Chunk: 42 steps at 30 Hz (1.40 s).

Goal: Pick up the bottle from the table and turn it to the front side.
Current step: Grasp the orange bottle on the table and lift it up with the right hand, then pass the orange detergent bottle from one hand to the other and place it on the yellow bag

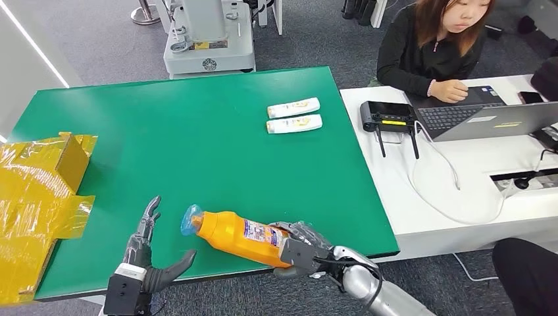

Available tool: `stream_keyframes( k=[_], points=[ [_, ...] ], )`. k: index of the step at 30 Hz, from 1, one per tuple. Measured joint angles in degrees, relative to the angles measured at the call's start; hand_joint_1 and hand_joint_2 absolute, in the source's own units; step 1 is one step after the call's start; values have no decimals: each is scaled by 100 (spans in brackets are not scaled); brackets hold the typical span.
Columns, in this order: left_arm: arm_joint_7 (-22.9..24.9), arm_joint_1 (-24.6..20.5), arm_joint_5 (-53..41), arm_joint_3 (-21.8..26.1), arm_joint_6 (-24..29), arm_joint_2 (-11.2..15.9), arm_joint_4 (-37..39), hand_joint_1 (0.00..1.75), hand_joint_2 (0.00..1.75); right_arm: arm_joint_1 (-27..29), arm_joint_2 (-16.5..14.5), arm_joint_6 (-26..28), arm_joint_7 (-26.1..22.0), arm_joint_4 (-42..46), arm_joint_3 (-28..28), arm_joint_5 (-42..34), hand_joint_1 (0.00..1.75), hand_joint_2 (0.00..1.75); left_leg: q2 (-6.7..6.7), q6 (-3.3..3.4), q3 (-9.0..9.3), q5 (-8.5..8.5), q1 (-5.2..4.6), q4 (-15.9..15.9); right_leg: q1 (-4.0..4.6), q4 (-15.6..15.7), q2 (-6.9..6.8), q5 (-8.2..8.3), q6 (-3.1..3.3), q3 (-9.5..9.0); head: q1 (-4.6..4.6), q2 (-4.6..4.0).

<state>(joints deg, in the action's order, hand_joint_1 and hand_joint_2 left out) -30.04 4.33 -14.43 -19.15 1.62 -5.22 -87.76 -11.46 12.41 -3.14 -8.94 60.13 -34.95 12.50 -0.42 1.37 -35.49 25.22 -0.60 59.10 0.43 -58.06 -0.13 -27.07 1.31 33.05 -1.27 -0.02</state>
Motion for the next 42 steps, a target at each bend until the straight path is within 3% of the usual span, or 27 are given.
stream_keyframes(
  k=[13,20,25,28,30,34,38,42],
  points=[
    [-3,47,-7,-1,104,9,-41,0,175,1120,-252,129,119,825,1157,22,175,175,0,1,-8,1,-1,0,-1,0,0,-3,3,10,0,0],
    [-3,8,395,-2,-288,7,-46,0,175,1534,-515,450,-197,1298,1764,-300,175,175,7,-2,-15,3,-1,0,-1,-1,9,-3,4,21,1,0],
    [112,-191,899,-8,-872,7,-28,0,175,1557,-626,574,-458,1484,1957,-313,175,175,4,1,-22,0,-1,0,-1,-1,5,-2,4,25,1,0],
    [137,-222,966,-10,-939,7,-21,0,175,1546,-635,585,-485,1495,1968,-313,175,175,4,1,-23,-2,-1,0,-1,-1,5,-1,5,26,1,0],
    [293,-559,1437,-25,-1362,5,145,0,175,1324,-687,634,-602,1525,2034,-324,175,175,6,-1,-28,-13,-1,0,-1,-3,6,11,5,33,1,0],
    [820,-2335,2711,-81,-2364,-58,1245,0,175,-39,-817,757,-777,1371,2243,-212,175,175,18,1,-41,-57,-1,2,-1,-6,19,58,4,52,1,0],
    [1290,-3292,3327,-185,-2853,-124,1950,0,175,-747,-820,855,-824,946,2087,124,175,175,19,4,-43,-64,-1,3,-1,-8,19,64,2,54,0,0],
    [1395,-4083,3400,-363,-2913,-186,2659,0,175,-1159,-817,948,-868,515,1791,174,175,175,17,4,-44,-64,-1,6,-1,-8,18,64,2,54,1,0]
  ],
)
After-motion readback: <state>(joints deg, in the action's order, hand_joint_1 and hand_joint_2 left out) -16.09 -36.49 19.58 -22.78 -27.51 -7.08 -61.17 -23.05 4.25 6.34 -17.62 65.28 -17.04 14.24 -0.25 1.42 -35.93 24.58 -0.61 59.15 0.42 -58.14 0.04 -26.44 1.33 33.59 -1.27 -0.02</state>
